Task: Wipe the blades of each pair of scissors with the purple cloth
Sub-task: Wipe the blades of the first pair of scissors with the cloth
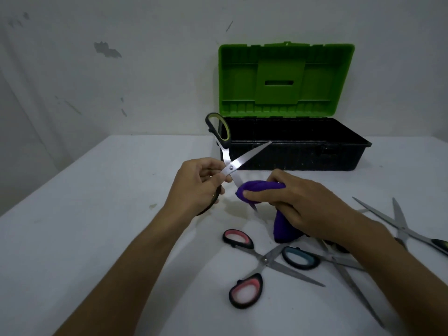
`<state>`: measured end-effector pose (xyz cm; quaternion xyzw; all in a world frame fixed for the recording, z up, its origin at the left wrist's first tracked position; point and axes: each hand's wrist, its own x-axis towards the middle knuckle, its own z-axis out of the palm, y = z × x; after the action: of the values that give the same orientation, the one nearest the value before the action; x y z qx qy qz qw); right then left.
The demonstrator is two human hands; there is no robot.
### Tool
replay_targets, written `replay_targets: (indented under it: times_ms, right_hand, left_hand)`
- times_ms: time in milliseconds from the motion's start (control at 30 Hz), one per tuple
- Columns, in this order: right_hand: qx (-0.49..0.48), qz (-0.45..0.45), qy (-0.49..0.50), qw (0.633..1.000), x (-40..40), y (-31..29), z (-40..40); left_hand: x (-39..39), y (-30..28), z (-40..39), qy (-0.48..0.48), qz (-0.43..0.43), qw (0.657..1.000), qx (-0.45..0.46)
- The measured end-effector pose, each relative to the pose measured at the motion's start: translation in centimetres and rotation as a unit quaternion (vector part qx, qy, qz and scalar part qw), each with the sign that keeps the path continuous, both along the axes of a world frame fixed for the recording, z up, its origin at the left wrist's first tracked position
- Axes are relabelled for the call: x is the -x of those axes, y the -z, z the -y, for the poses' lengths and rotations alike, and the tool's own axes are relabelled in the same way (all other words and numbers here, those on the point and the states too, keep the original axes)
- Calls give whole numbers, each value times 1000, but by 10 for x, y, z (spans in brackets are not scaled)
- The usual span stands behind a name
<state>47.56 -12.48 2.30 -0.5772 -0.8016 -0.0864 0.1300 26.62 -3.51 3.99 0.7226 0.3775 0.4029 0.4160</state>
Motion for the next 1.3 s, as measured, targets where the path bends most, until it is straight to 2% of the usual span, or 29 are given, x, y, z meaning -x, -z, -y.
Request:
replay_targets:
  times_ms: [167, 300, 500, 700, 833, 933, 1033, 1167, 1300]
  right_hand:
    - [-21, 3, -12, 1000, 1, 0, 5]
    - [-40, 3, -2, 999, 4, 4, -6]
    - [39, 28, -4, 999, -1, 3, 7]
    - [-55, 14, -12, 998, 0, 6, -3]
    - [-18, -4, -24, 1000, 3, 7, -4]
    - [28, 26, -17, 999, -1, 6, 2]
    - [0, 14, -17, 1000, 4, 2, 7]
    - [-44, 14, -12, 999, 10, 6, -3]
    - [-5, 13, -14, 1000, 11, 8, -2]
  left_hand:
    - [6, 2, -7, -35, 7, 999, -14]
    - [-3, 5, -2, -6, -13, 1000, 1]
    - [6, 8, -15, -35, 8, 999, 18]
    - [-4, 9, -7, -31, -21, 999, -21]
    - [-1, 7, -10, -33, 13, 999, 2]
    - [10, 6, -19, -59, 40, 997, 33]
    - [12, 9, -23, -72, 32, 996, 34]
    - [2, 10, -12, -14, 6, 999, 38]
    - [-1, 9, -8, 18, 3, 999, 49]
